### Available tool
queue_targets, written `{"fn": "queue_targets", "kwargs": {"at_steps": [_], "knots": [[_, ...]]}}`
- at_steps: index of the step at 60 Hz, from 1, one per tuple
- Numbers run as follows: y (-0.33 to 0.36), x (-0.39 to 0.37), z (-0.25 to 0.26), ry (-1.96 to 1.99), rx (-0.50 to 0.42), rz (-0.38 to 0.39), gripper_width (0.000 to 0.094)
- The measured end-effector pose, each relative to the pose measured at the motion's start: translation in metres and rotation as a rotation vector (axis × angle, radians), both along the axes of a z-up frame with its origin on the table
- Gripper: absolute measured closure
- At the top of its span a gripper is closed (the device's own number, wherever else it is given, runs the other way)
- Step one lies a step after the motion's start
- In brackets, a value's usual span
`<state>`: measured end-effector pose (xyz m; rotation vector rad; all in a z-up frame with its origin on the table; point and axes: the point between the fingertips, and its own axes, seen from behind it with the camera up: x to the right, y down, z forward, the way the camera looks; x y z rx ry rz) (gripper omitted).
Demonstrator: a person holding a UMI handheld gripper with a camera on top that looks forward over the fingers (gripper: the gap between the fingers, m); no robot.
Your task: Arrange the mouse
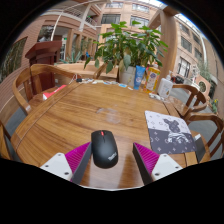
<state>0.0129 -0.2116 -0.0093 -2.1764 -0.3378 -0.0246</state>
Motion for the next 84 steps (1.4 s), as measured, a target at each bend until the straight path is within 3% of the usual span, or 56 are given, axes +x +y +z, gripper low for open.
{"fn": "queue_targets", "kwargs": {"at_steps": [5,12,24,29,35,44,50,55,66,84], "knots": [[0.016,-0.002,0.001,0.005,0.001,-0.024,0.0148],[0.023,-0.012,-0.003,0.046,-0.009,-0.055,0.0441],[0.031,-0.019,-0.002,0.06,0.001,-0.119,0.0566],[0.035,-0.019,0.001,0.082,-0.009,-0.125,0.0579],[0.048,-0.024,0.033,0.123,0.04,-0.089,0.0579],[0.084,-0.003,0.157,0.217,0.257,-0.05,0.058],[0.106,0.056,0.209,0.203,0.374,-0.087,0.058],[0.132,0.109,0.195,0.174,0.344,-0.162,0.0583],[0.146,0.198,0.081,0.087,0.146,-0.279,0.0581],[0.129,0.222,0.003,0.097,-0.031,-0.323,0.0474]]}}
